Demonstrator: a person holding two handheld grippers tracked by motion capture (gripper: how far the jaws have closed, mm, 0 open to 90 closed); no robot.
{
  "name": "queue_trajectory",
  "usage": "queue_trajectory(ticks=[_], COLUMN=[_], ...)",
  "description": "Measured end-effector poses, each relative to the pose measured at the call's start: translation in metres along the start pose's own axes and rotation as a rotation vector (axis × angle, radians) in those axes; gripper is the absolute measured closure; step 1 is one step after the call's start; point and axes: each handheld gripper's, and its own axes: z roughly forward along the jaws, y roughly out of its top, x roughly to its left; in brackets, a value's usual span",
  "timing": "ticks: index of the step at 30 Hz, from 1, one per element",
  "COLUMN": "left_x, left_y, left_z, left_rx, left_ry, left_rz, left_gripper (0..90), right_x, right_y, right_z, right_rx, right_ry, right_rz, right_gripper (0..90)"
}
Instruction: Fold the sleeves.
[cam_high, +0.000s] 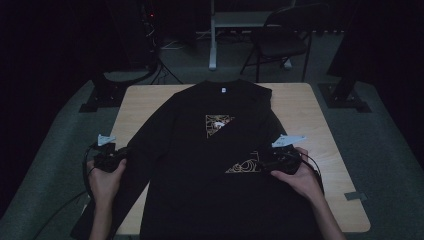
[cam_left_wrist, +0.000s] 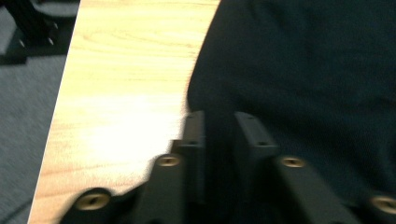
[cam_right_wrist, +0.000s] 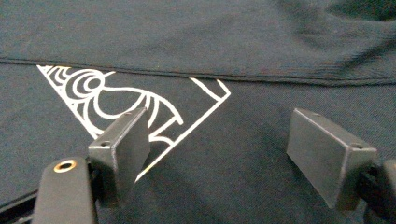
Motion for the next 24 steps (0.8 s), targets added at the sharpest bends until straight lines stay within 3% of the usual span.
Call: queue_trajectory(ticks=[3, 8, 13, 20, 24], left_x=[-0.002, -0.003, -0.007, -0.009, -0.016], left_y=[0.000, -0.001, 0.001, 0.009, 0.013], left_z=[0.000, 0.001, 0.001, -0.013, -0.014], left_rx=[0.006, -0.002, 0.004, -0.066, -0.064], left_ry=[-0.006, -0.032, -0.017, -0.088, -0.098], left_rz=[-0.003, 0.014, 0.032, 0.005, 0.030], left_gripper=[86.0, 85.4, 88.3, 89.1, 89.1], right_x=[0.000, 0.000, 0.000, 0.000, 0.000], right_y=[0.000, 0.000, 0.000, 0.000, 0.000], right_z=[0.000, 0.000, 0.000, 0.000, 0.000], right_rx=[0.000, 0.001, 0.000, 0.000, 0.000], right_ry=[-0.001, -0.001, -0.001, 0.000, 0.000], right_rz=[0.000, -0.001, -0.001, -0.001, 0.000], right_gripper=[21.0, 21.0, 21.0, 21.0, 21.0])
